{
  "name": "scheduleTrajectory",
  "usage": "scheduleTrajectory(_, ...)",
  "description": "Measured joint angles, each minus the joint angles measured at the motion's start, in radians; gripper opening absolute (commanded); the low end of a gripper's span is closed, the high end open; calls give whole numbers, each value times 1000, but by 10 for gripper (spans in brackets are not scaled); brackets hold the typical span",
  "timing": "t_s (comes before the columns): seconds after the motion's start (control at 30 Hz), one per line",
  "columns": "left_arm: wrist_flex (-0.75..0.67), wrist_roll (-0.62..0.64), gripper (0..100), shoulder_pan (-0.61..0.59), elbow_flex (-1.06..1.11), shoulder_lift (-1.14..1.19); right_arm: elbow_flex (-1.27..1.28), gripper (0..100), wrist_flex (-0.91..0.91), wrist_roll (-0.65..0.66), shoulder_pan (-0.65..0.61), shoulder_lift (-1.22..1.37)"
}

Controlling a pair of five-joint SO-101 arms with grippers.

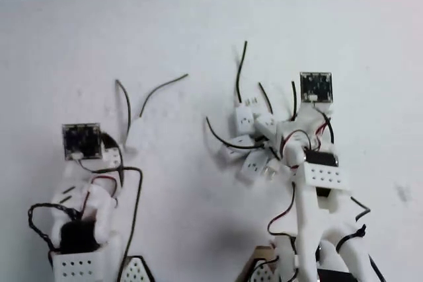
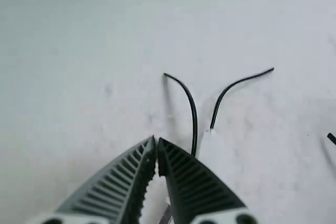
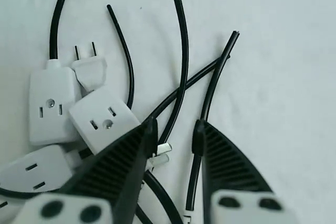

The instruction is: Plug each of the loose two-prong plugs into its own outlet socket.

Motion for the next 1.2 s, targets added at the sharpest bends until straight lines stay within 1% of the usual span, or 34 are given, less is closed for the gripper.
scheduleTrajectory(0.07,-15,-8,36,0,-25,0,12,123,-28,0,0,0)
scheduleTrajectory(0.1,-31,-31,35,8,-29,0,18,123,-40,0,2,0)
scheduleTrajectory(0.2,-77,-57,38,48,-32,0,31,123,-66,0,0,0)
scheduleTrajectory(0.3,-172,-28,41,84,-5,-8,38,123,-78,18,2,0)
scheduleTrajectory(0.4,-258,-68,85,123,58,2,40,123,-86,25,2,0)
scheduleTrajectory(0.5,-269,-101,122,137,66,2,40,123,-86,25,3,0)
scheduleTrajectory(0.63,-250,-101,139,138,66,2,40,123,-86,25,0,0)
scheduleTrajectory(0.73,-212,-101,162,140,37,2,40,123,-86,25,3,0)
scheduleTrajectory(0.87,-203,-101,189,140,0,12,40,123,-86,25,0,0)
scheduleTrajectory(0.97,-203,-103,192,140,-68,121,40,123,-86,25,2,0)
scheduleTrajectory(1.07,-203,-103,192,140,-186,284,40,123,-86,25,0,0)
scheduleTrajectory(1.2,-203,-103,192,158,-379,626,40,123,-86,25,2,0)
